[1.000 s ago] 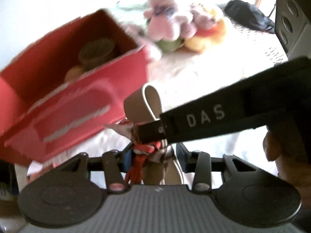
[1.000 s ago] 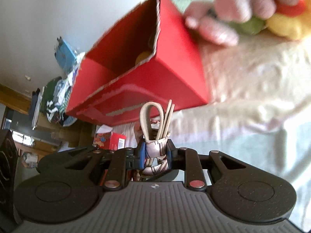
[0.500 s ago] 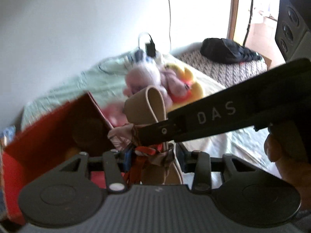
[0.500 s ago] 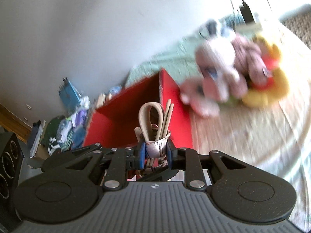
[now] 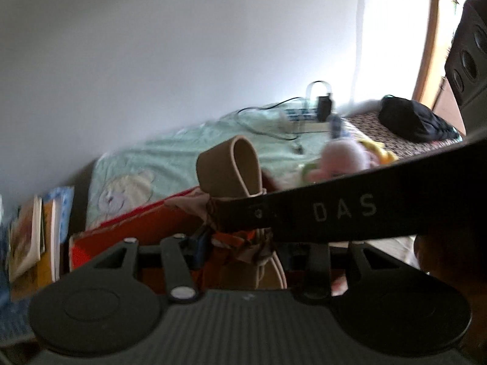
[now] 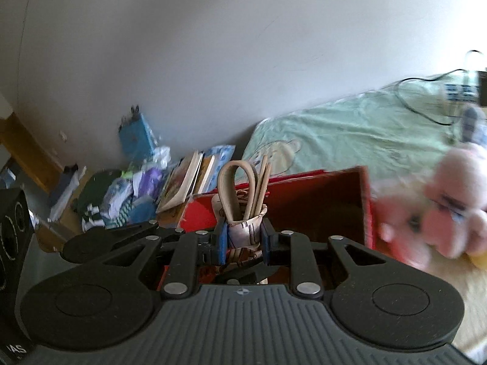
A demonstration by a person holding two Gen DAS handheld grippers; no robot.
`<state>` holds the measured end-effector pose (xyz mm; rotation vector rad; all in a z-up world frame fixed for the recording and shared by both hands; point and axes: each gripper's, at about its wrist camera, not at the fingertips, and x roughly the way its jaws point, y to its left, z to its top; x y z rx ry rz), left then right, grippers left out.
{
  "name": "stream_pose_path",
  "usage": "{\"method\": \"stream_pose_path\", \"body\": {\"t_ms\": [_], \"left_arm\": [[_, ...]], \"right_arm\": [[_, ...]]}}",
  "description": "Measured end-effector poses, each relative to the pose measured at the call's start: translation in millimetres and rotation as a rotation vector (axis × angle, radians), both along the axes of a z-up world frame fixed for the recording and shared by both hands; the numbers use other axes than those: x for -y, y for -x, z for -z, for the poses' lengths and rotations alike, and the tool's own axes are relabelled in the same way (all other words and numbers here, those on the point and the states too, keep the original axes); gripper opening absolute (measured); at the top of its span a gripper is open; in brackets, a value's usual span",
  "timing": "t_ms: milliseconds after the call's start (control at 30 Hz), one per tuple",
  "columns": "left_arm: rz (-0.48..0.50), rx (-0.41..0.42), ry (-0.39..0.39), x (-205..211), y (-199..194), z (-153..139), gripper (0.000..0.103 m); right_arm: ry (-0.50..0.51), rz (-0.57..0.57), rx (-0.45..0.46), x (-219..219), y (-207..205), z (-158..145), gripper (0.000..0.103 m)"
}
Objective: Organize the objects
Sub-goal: 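Lower the cable bundle into the red box and open the right gripper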
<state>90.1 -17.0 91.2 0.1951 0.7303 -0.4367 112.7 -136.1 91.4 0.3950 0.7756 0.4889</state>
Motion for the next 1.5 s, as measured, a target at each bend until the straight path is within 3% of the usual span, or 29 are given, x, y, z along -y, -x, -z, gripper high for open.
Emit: {"method": "stream_pose_path", "body": {"t_ms": [267,533,700,900,1067,1500], "left_arm": [[-0.102,-0.165,0.047,-45,-44,49,0.041],[-0.110,-0.324,0.047,-54,-66,94,0.041],[-0.113,-0.414,0.047,-56,-80,108,0.040],[-0.127,-0.445,-0.008,-52,-89,113,0.044],[-0.130,-0.404,-0.080,-44,-89,114,0.048],[-0.145,-0.382,-0.101,-45,-91,116,0.057]], "right_arm": [[0.097,-0.110,-0.137,-54,-43,42,0.024],[0.221,-0.185,-0.275,-76,-65,72,0.023],[0.244,-0.196,-0.355,-80,-79,92,0.023],[0.282,-0.174,-0.419,-81,-89,108,0.023],[0.276,-0.172,-0.438,-82,-92,113,0.023],[0.248,-0.154,-0.428,-75,-93,113,0.026]]}}
